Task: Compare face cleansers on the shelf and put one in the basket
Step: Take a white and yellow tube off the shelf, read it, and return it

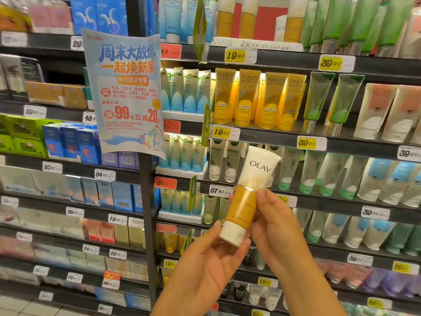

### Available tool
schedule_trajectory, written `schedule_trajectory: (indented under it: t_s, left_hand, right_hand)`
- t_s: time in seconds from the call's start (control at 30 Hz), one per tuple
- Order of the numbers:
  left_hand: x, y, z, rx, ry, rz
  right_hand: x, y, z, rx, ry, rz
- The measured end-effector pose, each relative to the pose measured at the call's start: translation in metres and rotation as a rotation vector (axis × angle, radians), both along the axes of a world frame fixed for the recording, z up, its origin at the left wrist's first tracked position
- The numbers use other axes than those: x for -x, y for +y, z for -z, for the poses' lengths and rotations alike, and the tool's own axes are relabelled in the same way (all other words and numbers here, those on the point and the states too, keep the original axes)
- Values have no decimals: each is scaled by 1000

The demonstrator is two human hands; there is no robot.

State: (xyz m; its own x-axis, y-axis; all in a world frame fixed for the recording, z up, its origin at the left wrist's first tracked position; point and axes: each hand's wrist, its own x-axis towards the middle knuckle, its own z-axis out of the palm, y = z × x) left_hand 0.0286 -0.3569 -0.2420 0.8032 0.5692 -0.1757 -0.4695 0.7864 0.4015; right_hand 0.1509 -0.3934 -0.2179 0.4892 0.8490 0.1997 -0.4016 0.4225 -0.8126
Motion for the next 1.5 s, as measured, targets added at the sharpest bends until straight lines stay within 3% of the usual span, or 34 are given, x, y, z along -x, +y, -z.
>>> schedule_trajectory:
  t_s: [0.27,0.5,0.77,0.97,1.3,1.5]
  left_hand:
    - [3,10,6,-136,10,-54]
    - [4,17,17,-414,214,-263]
    - [6,20,24,-891,487,-448]
    - [11,18,26,-1005,574,-529]
    - [15,18,24,-979,593,-524]
    - [16,20,18,-685,433,-387]
  right_hand:
    - [0,8,2,36,-21,8]
    - [1,9,5,96,-161,6]
    - [4,8,4,120,-142,0]
    - [7,10,5,168,-72,-26]
    - [10,10,1,115,4,-77]
    - [5,7,-1,70,4,-103]
